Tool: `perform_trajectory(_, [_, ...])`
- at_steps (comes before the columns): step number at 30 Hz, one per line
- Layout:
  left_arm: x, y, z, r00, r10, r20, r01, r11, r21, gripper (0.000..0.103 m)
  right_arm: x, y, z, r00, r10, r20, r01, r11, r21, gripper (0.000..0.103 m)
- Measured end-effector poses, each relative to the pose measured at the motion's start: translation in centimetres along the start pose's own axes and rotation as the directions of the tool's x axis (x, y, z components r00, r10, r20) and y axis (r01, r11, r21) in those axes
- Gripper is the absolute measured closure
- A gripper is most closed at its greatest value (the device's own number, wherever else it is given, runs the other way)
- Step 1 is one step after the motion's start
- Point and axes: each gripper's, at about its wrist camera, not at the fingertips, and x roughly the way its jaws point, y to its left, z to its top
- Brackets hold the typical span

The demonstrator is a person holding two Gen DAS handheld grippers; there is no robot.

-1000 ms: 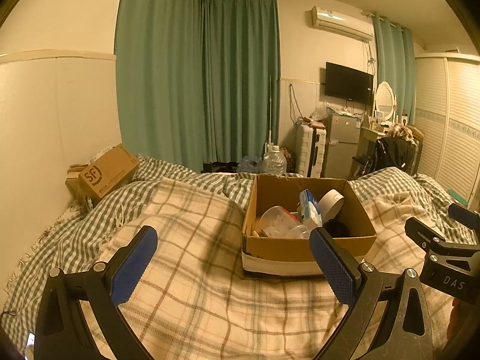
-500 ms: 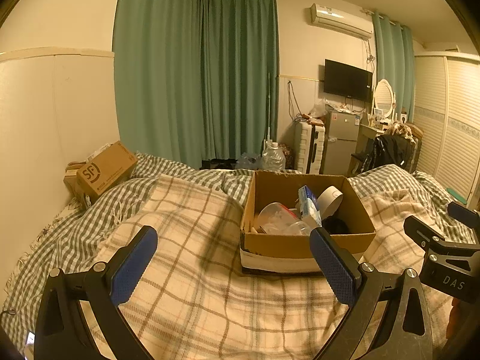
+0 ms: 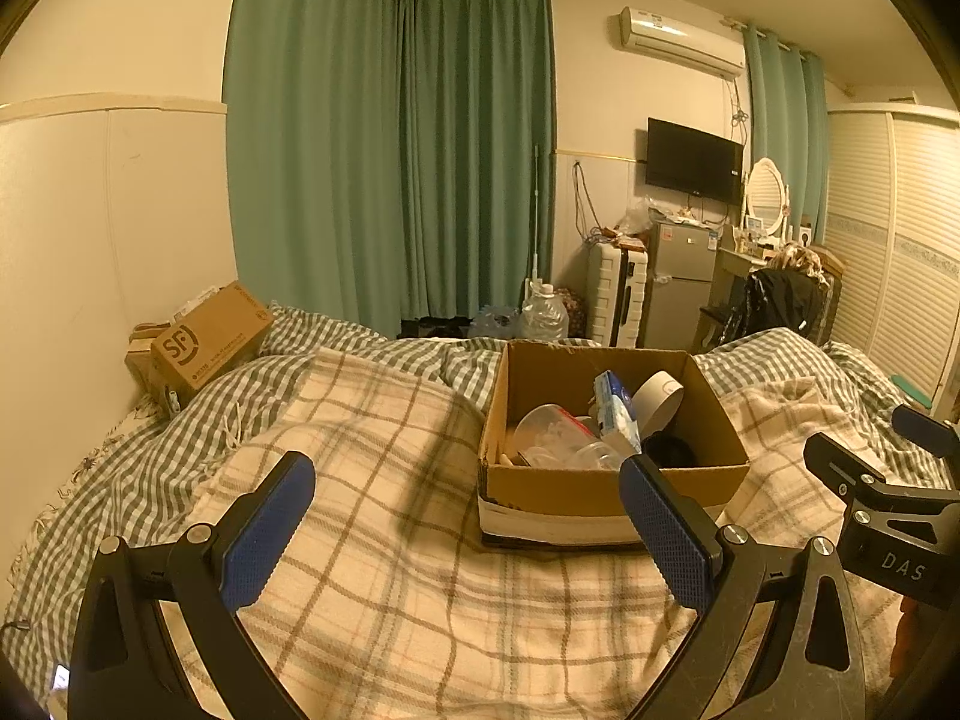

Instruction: Organize objects

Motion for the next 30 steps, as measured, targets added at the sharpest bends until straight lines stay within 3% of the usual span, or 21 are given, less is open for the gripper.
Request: perform_trajectory(30, [-0.32,-0.13,-0.06,1.0,0.028,0.015,-0.028,0.999,0.015,0.0,0.15,0.15,-0.27,1.0,-0.003,-0.006,0.003,1.0,-0.004,0.0])
